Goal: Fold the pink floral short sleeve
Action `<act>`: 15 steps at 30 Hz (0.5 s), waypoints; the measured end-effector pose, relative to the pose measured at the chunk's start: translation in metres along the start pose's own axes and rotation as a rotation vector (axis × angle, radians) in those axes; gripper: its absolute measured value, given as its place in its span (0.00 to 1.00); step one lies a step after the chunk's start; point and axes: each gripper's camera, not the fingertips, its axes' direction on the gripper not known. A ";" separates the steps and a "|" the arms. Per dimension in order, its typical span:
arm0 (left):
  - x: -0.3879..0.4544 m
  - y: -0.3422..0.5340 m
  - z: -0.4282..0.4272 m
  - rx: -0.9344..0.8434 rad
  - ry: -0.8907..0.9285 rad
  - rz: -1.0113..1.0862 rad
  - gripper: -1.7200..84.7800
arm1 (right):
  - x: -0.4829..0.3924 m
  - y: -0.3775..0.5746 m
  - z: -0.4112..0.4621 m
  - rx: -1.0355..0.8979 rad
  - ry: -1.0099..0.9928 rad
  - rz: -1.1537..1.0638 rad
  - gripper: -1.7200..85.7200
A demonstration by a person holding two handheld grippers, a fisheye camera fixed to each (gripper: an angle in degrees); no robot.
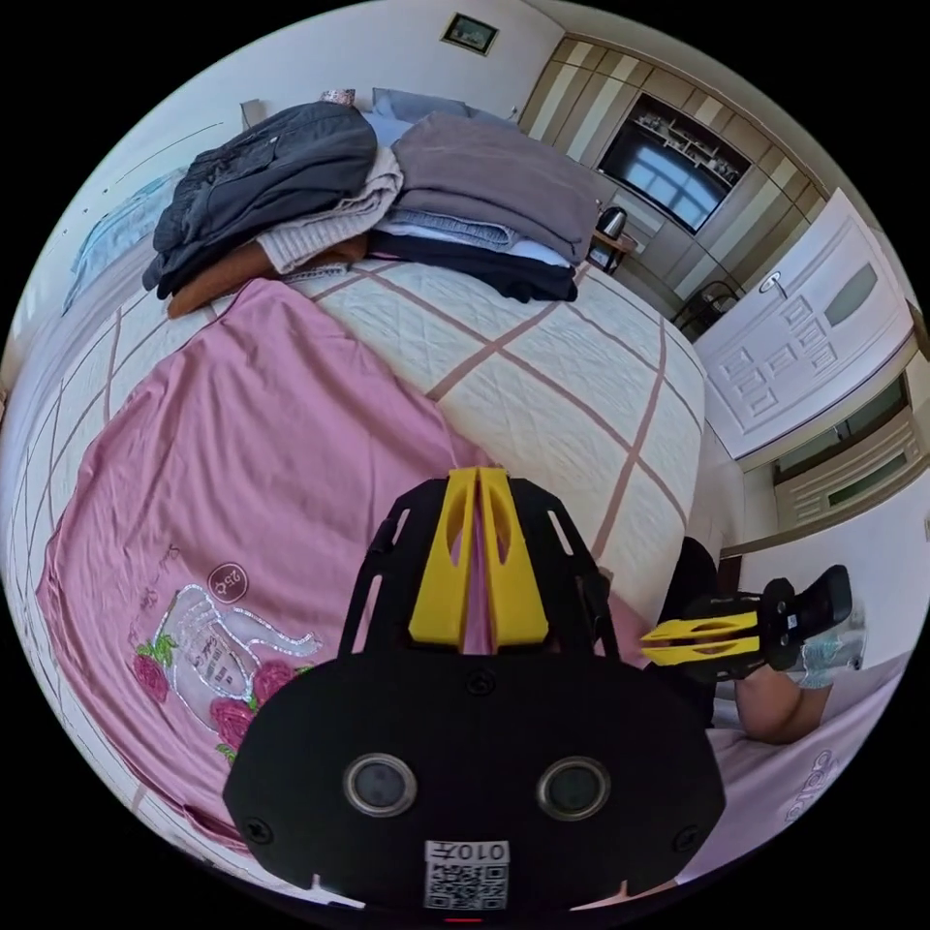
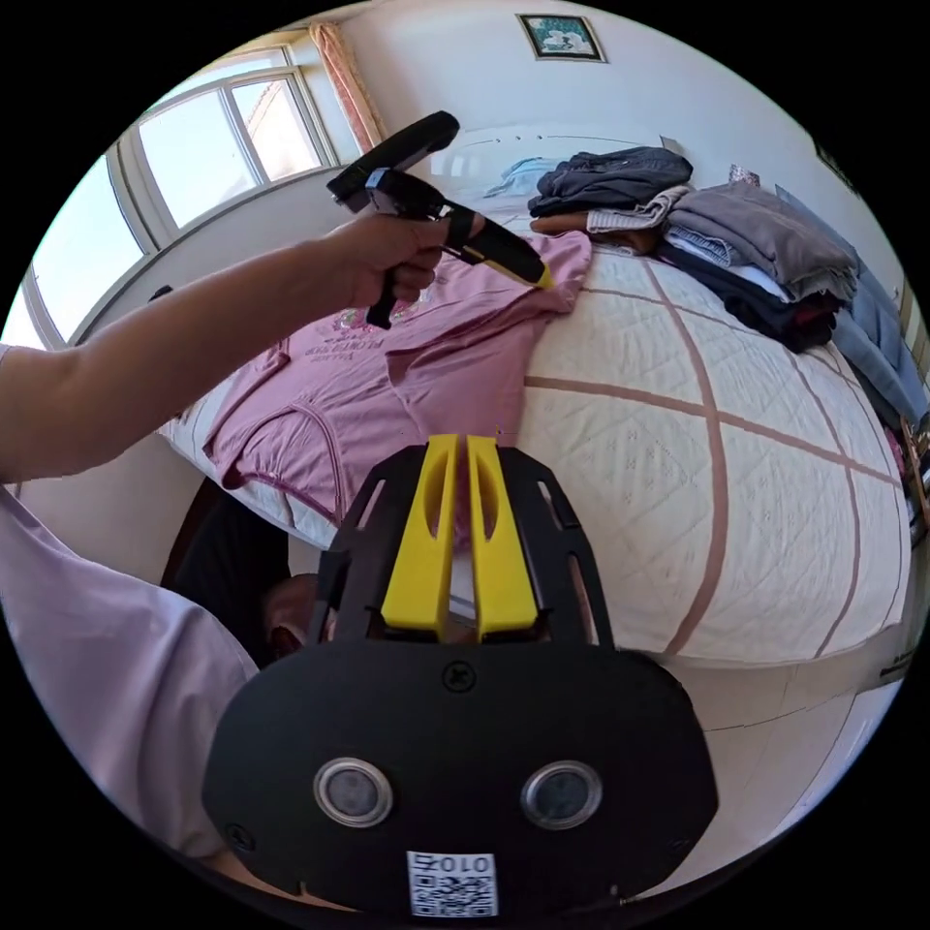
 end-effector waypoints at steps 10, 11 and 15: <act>-0.101 0.003 0.008 0.150 0.238 -0.145 0.03 | 0.022 0.027 0.001 0.020 -0.034 0.064 0.05; -0.100 0.002 0.007 0.167 0.264 -0.128 0.03 | 0.022 0.026 0.001 0.014 -0.030 0.062 0.05; -0.096 -0.016 0.017 0.049 0.321 -0.015 0.05 | 0.022 0.025 0.002 0.004 -0.013 0.050 0.05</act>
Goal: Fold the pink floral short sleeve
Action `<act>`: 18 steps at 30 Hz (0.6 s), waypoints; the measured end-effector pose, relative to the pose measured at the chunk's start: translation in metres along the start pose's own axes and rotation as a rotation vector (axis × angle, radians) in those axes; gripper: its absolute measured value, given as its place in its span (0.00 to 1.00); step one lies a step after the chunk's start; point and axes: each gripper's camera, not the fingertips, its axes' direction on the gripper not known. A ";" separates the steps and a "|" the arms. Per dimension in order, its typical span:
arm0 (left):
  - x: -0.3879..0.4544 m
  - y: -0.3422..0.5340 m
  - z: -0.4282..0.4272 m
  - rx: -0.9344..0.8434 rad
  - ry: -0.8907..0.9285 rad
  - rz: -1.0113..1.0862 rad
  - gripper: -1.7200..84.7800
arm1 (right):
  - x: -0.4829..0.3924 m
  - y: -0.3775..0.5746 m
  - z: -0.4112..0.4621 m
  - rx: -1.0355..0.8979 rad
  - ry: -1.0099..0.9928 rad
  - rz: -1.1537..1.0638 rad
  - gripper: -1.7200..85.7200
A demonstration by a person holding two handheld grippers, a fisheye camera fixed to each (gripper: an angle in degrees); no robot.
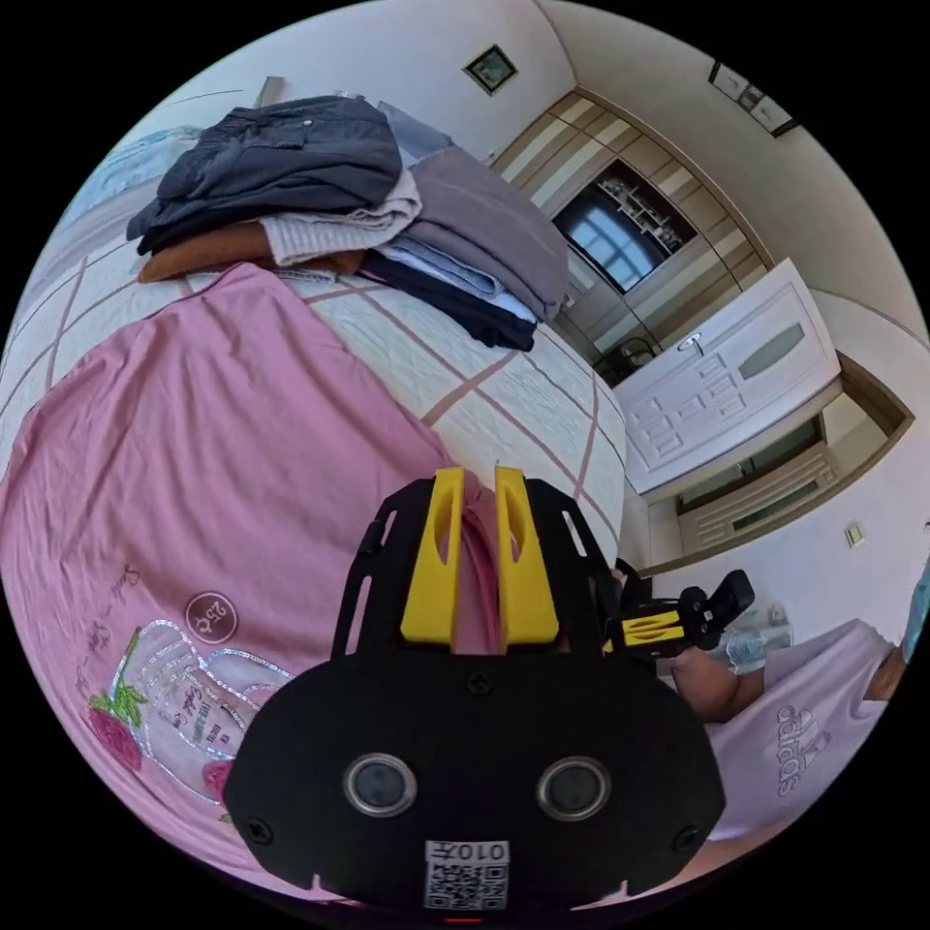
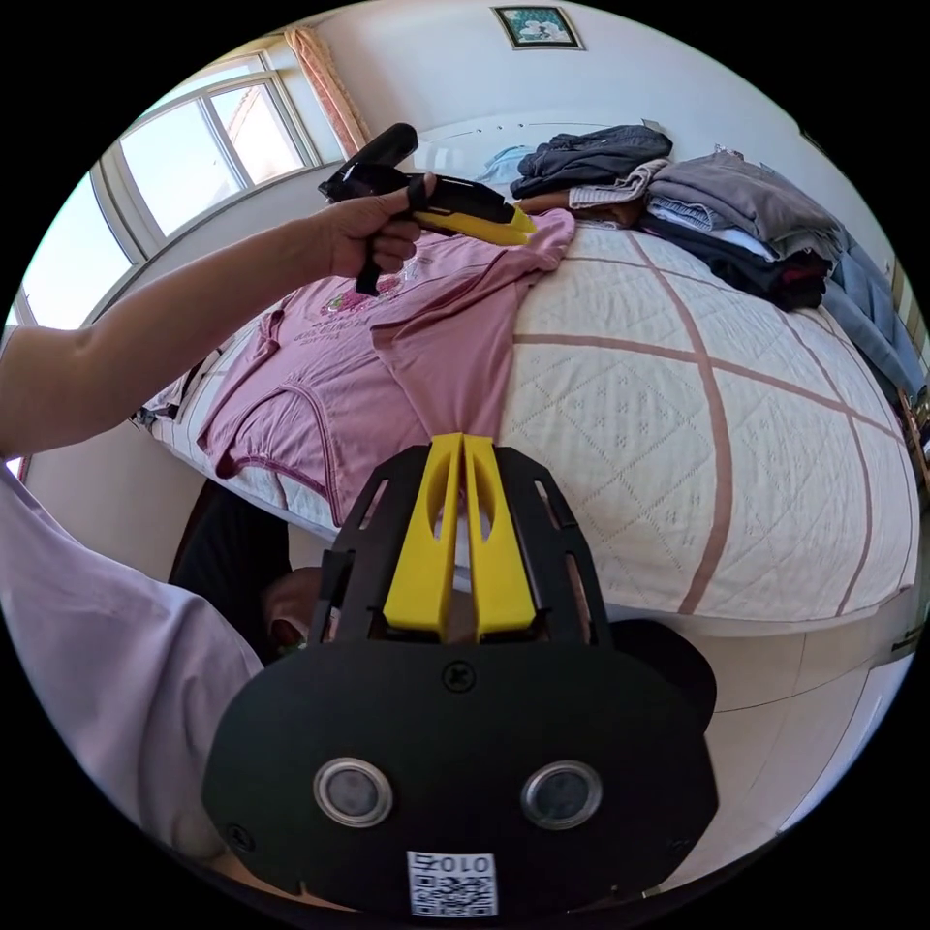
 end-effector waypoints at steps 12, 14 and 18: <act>-0.016 0.002 0.011 -0.058 0.009 0.039 0.03 | -0.003 0.006 -0.001 -0.017 0.019 0.005 0.05; -0.024 0.007 0.002 -0.012 0.025 0.004 0.03 | -0.005 0.010 -0.001 -0.016 0.030 0.012 0.05; -0.041 0.020 0.006 -0.021 0.055 -0.073 0.03 | -0.009 0.015 0.002 -0.004 0.025 0.031 0.05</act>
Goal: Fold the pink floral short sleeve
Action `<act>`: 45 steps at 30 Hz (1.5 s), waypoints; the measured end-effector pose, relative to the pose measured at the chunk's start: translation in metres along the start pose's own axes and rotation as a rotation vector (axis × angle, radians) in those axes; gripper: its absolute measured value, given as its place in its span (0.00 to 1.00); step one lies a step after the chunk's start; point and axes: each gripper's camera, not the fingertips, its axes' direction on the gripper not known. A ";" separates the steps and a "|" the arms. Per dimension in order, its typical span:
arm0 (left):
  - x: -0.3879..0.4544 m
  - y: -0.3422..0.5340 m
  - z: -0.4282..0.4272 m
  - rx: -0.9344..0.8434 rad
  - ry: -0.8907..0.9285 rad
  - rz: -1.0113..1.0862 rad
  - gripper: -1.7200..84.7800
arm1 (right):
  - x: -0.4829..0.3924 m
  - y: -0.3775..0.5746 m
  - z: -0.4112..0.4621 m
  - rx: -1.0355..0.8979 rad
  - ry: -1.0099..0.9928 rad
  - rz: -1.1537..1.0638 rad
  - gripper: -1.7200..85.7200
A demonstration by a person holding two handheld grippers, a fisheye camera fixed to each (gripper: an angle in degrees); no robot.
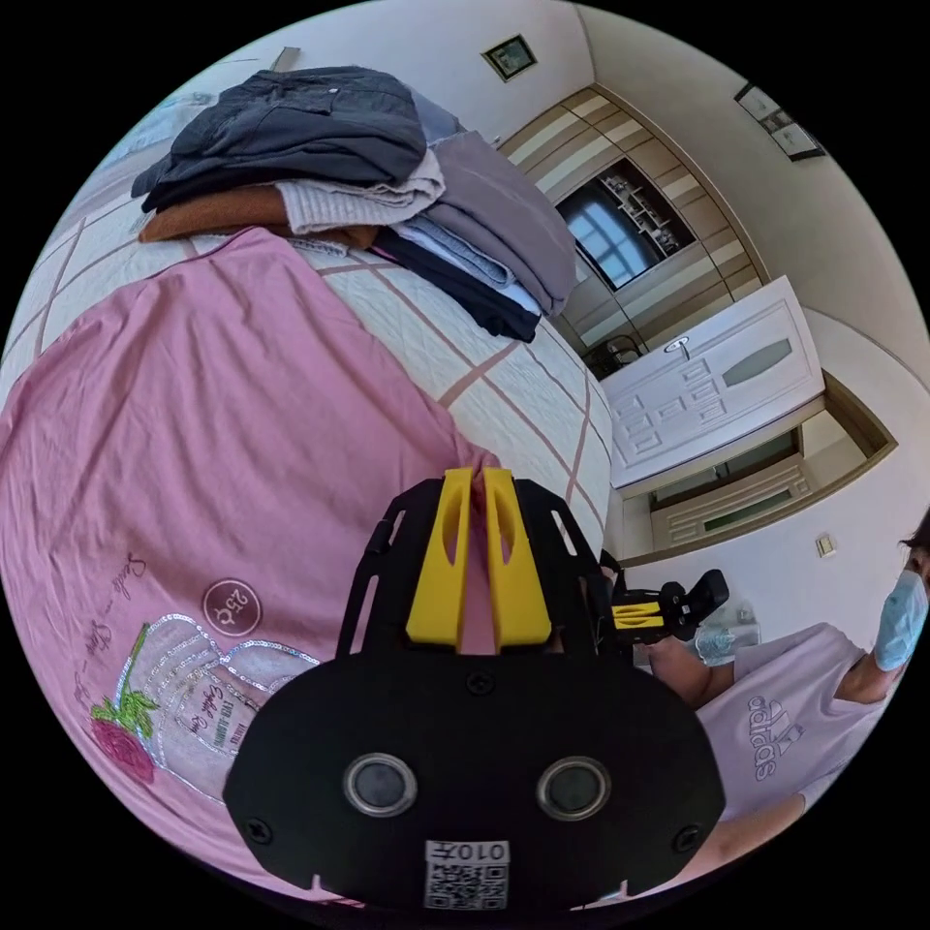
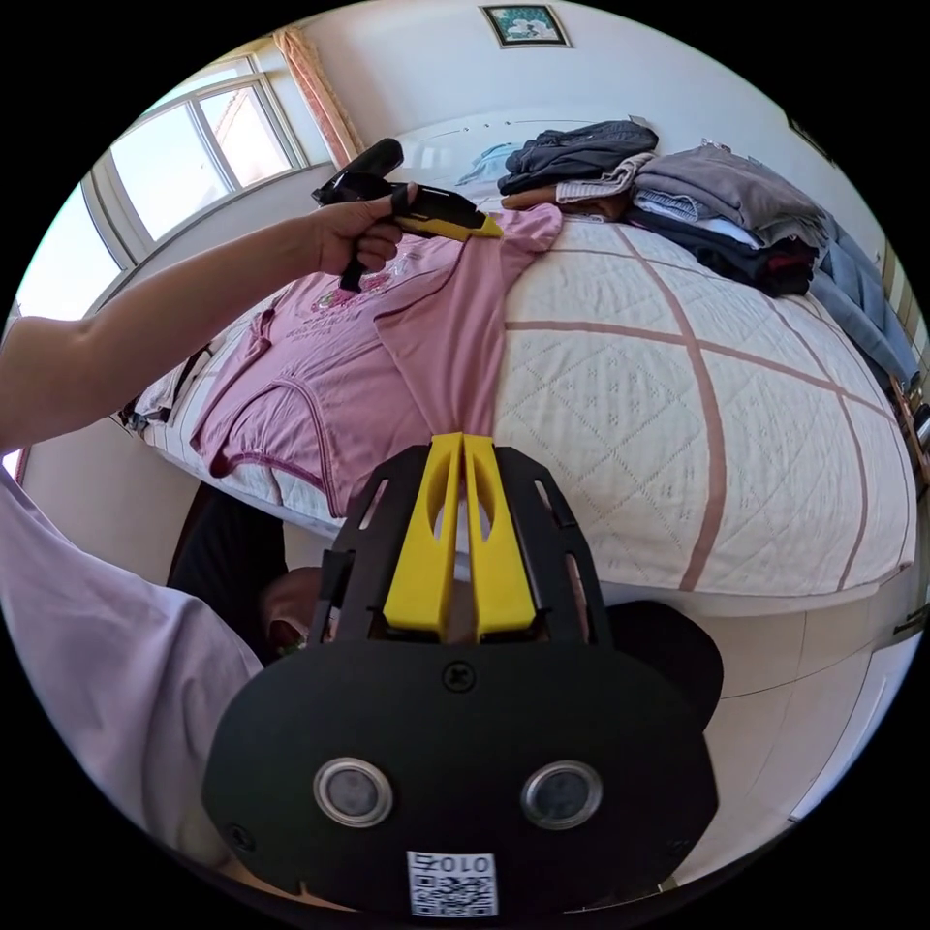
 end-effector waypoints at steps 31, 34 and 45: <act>0.278 0.443 0.002 -0.094 -0.898 0.470 0.11 | -0.201 0.070 0.007 -0.006 0.298 -0.759 0.15; 0.303 0.487 0.023 -0.145 -0.993 0.525 0.12 | -0.214 0.073 0.016 -0.039 0.318 -0.810 0.15; 0.340 0.534 0.090 -0.196 -1.200 0.582 0.12 | -0.248 0.091 0.034 -0.059 0.456 -0.905 0.12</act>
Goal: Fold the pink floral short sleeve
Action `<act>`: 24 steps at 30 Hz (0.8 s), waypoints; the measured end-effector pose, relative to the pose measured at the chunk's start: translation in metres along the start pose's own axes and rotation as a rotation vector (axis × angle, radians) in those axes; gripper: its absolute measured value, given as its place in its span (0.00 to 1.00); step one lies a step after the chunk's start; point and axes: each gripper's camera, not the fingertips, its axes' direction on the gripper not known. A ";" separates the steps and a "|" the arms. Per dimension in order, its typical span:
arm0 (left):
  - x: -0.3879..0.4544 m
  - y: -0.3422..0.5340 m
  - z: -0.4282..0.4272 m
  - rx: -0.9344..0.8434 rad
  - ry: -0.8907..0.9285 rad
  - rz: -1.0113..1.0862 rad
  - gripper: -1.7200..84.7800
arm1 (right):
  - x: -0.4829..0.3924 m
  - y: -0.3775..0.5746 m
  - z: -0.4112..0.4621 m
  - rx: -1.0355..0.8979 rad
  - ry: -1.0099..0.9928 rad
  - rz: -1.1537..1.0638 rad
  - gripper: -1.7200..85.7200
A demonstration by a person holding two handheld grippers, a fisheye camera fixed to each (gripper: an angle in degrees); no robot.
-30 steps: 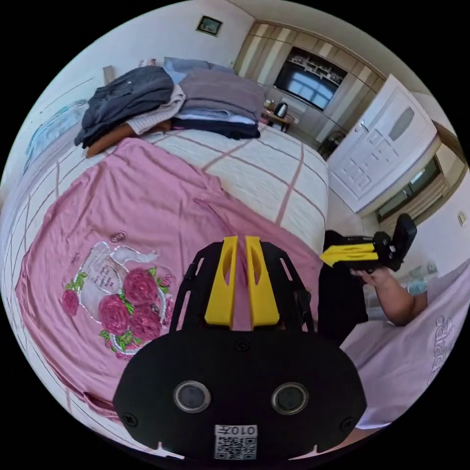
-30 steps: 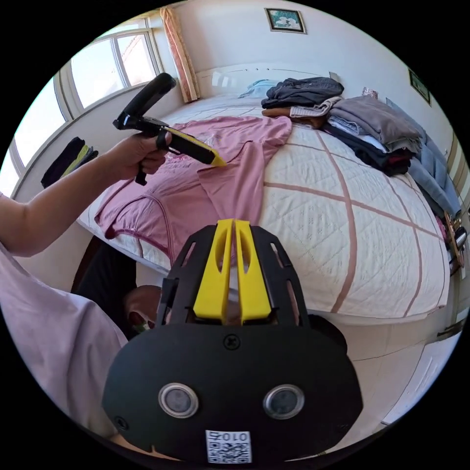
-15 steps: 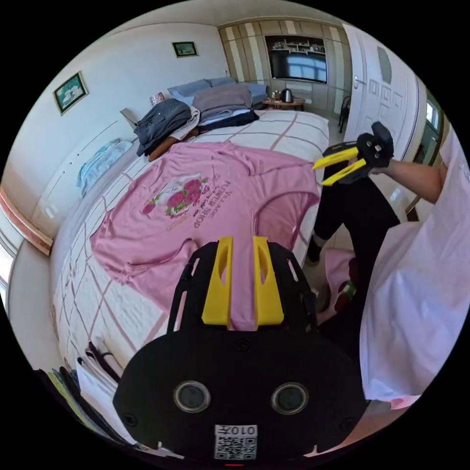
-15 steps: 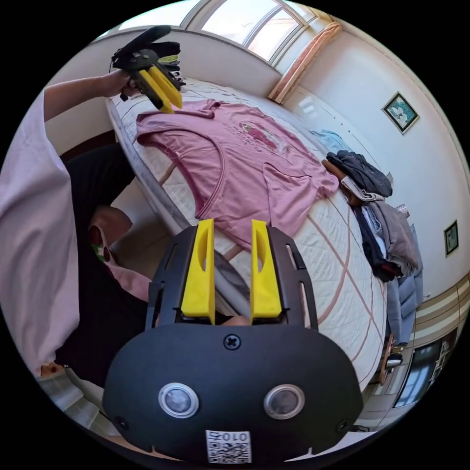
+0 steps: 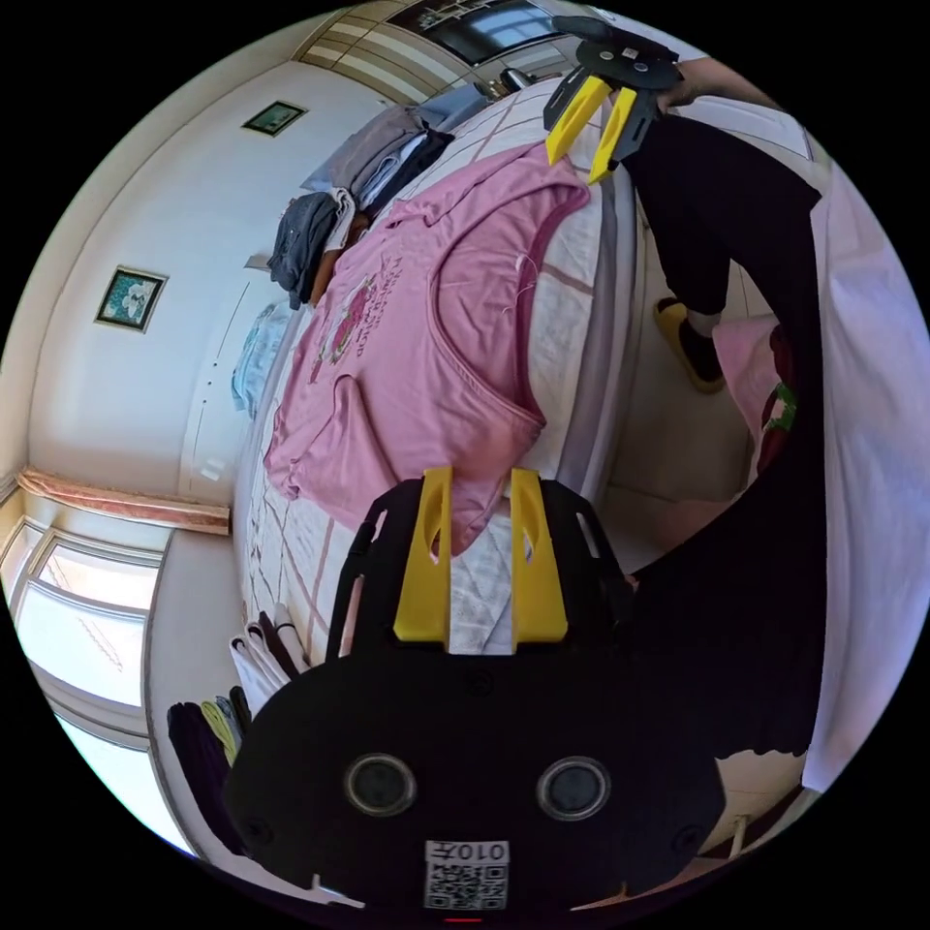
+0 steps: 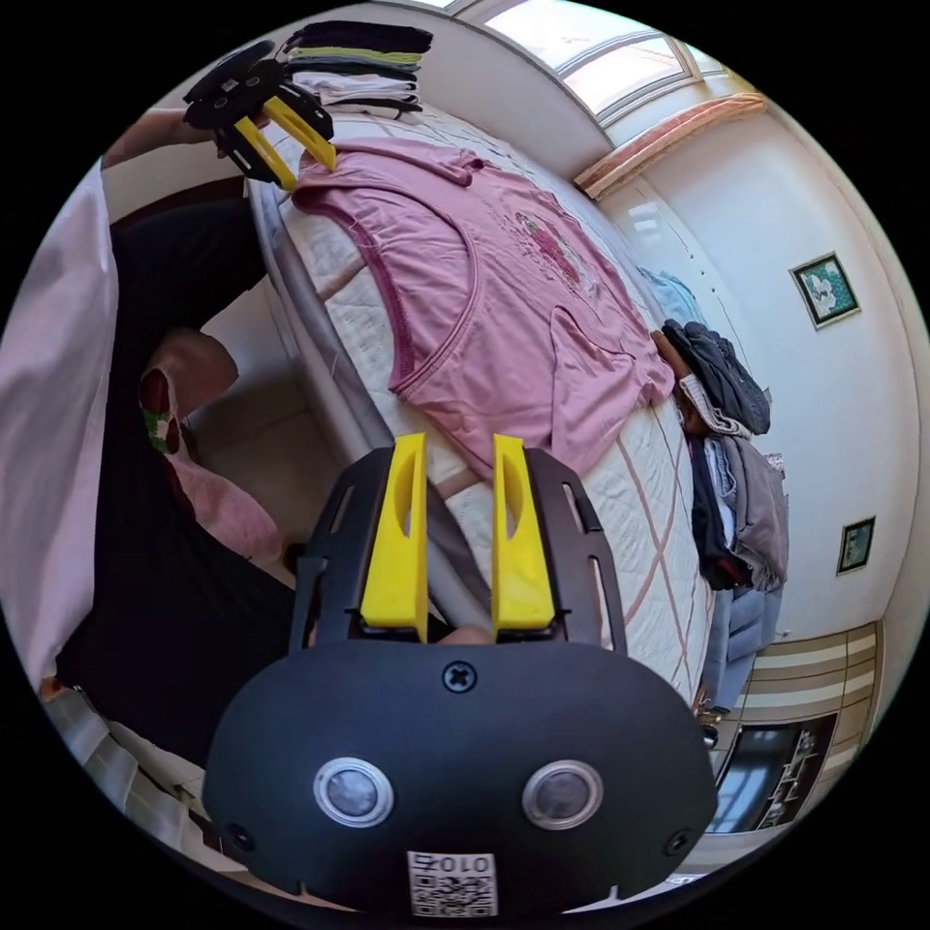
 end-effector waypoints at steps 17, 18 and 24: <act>0.017 0.011 -0.048 0.041 0.057 -0.007 0.06 | 0.028 -0.002 -0.022 0.096 -0.058 0.118 0.06; 0.015 0.011 -0.051 0.046 0.061 -0.016 0.05 | 0.026 -0.001 -0.021 0.093 -0.049 0.109 0.07; -0.007 0.017 -0.060 0.042 0.121 -0.098 0.02 | 0.015 0.010 -0.004 0.023 -0.002 0.104 0.10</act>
